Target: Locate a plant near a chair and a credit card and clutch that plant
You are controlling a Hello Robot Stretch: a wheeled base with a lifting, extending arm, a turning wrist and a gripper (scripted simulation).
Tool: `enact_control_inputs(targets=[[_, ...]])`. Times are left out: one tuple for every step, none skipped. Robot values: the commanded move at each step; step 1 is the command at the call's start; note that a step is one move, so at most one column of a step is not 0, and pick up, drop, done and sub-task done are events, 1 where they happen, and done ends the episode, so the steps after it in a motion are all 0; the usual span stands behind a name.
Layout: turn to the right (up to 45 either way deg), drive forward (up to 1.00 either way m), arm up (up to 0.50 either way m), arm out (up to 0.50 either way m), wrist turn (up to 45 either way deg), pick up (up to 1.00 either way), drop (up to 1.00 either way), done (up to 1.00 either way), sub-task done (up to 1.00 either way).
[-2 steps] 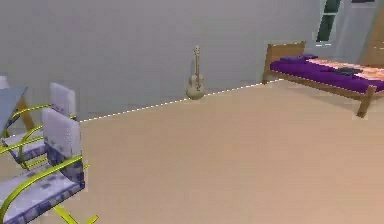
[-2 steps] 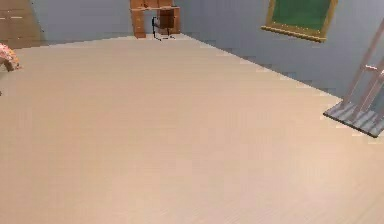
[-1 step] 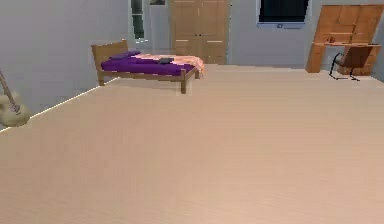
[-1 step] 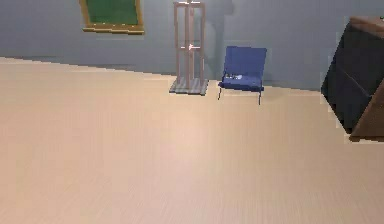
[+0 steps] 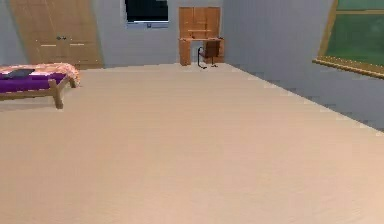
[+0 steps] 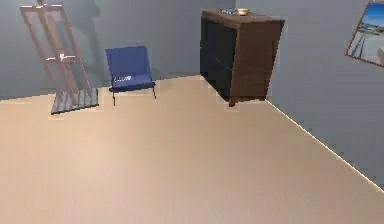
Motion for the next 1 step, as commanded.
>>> enact_control_inputs(targets=[[0.0,1.00,0.00,0.00,0.0,0.00,0.00,0.00,0.00]])
